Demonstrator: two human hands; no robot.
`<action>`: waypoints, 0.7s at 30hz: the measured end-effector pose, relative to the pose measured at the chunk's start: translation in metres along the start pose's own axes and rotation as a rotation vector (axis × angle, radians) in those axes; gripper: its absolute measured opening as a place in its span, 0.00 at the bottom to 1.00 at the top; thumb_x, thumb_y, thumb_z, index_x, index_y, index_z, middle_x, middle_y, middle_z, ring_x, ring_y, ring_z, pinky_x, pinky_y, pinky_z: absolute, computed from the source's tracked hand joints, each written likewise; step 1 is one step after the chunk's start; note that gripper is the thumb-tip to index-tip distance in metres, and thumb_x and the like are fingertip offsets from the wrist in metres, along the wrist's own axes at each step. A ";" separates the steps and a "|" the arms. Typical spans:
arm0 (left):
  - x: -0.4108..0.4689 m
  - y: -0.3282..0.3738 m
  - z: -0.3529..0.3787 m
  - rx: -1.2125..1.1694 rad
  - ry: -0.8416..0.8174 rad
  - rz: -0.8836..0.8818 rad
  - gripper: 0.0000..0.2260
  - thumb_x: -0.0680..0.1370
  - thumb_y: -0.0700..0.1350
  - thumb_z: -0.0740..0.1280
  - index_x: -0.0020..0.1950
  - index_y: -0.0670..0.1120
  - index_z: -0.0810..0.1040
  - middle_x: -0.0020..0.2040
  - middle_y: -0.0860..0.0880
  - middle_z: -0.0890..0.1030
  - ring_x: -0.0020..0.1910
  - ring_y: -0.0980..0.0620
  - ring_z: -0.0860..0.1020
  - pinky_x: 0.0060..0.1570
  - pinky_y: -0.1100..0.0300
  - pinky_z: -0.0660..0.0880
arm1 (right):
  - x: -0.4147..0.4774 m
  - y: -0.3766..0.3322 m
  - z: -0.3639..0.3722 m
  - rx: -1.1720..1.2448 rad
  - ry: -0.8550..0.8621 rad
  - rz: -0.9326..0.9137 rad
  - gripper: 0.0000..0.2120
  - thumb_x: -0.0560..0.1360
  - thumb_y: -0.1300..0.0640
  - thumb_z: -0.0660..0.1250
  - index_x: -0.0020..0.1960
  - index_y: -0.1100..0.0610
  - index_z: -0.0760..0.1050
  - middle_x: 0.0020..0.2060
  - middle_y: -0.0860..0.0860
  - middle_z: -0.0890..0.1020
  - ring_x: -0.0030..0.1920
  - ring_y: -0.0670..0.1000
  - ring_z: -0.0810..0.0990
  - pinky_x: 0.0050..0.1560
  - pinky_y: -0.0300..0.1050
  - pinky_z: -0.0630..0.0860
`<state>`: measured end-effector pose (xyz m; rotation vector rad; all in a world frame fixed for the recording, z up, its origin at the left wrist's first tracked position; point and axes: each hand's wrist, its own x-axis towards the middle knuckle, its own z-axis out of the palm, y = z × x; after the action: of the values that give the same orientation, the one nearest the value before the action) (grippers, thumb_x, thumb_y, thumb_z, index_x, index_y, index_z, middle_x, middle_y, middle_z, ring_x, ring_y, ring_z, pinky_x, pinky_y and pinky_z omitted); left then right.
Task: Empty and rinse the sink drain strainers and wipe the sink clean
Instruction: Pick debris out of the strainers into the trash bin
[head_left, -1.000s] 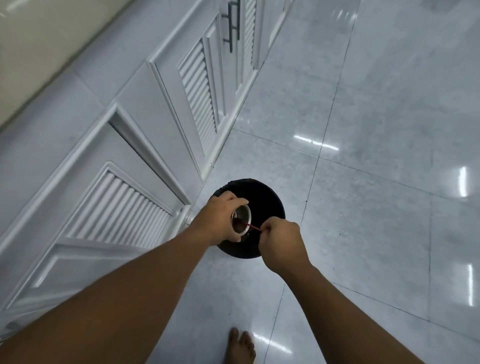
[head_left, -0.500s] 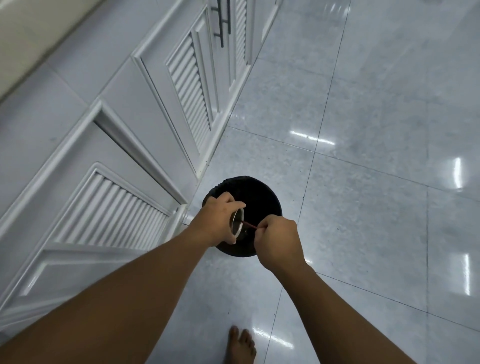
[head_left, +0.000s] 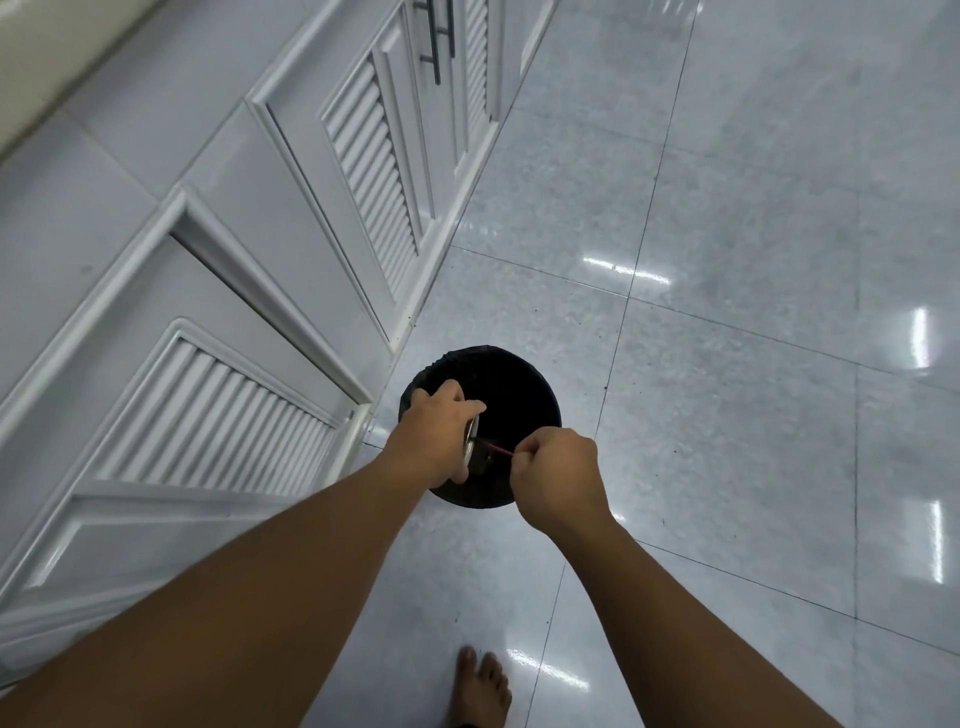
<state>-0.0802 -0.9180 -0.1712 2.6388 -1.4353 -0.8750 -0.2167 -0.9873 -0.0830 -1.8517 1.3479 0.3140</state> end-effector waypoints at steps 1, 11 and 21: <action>0.000 0.001 0.001 -0.003 0.005 0.008 0.41 0.64 0.48 0.81 0.74 0.56 0.68 0.65 0.53 0.67 0.62 0.46 0.67 0.58 0.52 0.77 | -0.001 -0.003 0.002 0.006 -0.025 -0.018 0.09 0.80 0.64 0.64 0.54 0.61 0.82 0.46 0.56 0.83 0.39 0.52 0.78 0.36 0.36 0.71; -0.001 -0.009 -0.002 -0.010 0.022 0.015 0.41 0.63 0.48 0.81 0.73 0.56 0.69 0.65 0.52 0.68 0.62 0.46 0.67 0.57 0.53 0.77 | 0.003 -0.005 -0.002 -0.037 -0.081 -0.005 0.10 0.81 0.63 0.64 0.59 0.62 0.80 0.52 0.57 0.82 0.49 0.55 0.83 0.53 0.44 0.81; -0.006 -0.020 -0.001 -0.146 0.055 0.029 0.41 0.61 0.48 0.83 0.72 0.57 0.71 0.65 0.54 0.70 0.62 0.48 0.70 0.55 0.55 0.77 | -0.001 -0.011 0.002 -0.063 -0.087 -0.029 0.10 0.81 0.63 0.64 0.60 0.61 0.79 0.52 0.57 0.82 0.50 0.55 0.82 0.55 0.44 0.81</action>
<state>-0.0667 -0.9020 -0.1729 2.5099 -1.3389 -0.8624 -0.2064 -0.9840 -0.0791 -1.8861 1.2640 0.4212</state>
